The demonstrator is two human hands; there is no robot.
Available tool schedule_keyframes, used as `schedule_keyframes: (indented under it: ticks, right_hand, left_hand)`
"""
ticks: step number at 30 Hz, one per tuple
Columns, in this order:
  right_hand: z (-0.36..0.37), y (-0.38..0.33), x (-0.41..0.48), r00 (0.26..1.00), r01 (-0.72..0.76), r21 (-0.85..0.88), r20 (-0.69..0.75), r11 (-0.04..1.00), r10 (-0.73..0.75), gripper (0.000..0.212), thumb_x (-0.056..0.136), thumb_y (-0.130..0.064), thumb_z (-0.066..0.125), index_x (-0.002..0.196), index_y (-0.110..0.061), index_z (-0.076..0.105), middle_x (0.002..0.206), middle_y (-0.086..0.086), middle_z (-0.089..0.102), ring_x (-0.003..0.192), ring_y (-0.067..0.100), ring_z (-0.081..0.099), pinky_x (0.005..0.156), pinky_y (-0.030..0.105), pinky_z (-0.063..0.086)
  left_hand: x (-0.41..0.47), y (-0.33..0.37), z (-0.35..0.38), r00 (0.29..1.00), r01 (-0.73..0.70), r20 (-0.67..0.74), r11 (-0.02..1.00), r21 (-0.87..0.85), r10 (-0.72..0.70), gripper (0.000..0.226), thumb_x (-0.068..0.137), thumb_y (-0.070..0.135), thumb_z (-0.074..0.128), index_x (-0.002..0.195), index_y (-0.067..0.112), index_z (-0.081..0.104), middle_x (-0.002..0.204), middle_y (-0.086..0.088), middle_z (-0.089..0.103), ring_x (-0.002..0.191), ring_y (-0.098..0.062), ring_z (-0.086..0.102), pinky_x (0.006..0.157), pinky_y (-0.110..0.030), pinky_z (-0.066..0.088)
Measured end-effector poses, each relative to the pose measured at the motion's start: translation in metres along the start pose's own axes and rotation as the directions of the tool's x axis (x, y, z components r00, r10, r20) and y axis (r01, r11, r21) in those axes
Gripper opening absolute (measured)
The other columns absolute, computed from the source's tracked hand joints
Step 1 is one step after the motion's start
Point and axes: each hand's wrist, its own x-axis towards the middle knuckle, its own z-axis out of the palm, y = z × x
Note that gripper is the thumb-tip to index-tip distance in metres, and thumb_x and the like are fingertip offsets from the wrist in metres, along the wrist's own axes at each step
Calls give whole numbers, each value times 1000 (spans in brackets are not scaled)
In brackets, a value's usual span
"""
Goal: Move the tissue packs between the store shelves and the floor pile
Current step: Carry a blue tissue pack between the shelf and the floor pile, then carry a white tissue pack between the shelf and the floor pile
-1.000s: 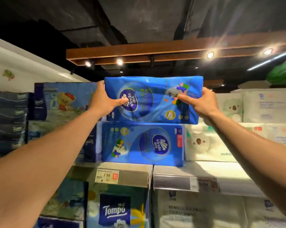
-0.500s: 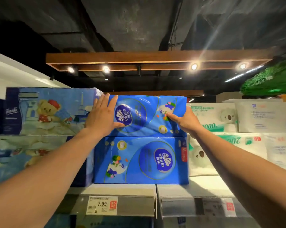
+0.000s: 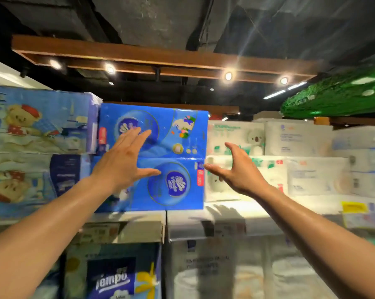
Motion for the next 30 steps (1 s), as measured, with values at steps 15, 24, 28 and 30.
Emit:
schedule_keyframes:
  ticks: [15,24,28,30]
  right_hand:
    - [-235,171,-326,959,-156,-377,162,913,231,86,81,-72,59,140,-10,55,142,13,58,134,29,51,114,39,37]
    - [-413,276,-594,699,-662,-445,-76,603,711,92,75,-77,52,140,-12,57,148,16,50,141,30,41,119,38,29]
    - [-499,302,-687,535,-808,-417,-220,417,816,77,87,-60,66,148,-15,49,160,12,36,149,25,28,119,27,16]
    - [-538,314,-730,453,-855,-402,-274,327,848,80,86,-61,65,150,-17,46,163,12,31,151,24,23,122,29,13]
  left_hand:
    - [-136,392,90,865,-297,243,839,-457,439,90,83,77,50,148,15,45,148,-9,52,132,-27,50,112,-34,34]
    - [-253,696,139,664,-289,289,593,-752,690,97,79,85,37,143,13,50,142,-12,56,126,-27,53,107,-31,35]
    - [-285,824,151,552,-262,239,438,-860,799,101,76,90,39,146,18,47,146,-9,53,132,-27,51,115,-34,34]
    - [-299,887,152,503,-256,219,386,-886,836,99,73,85,44,148,20,45,149,-8,50,136,-26,47,115,-34,32]
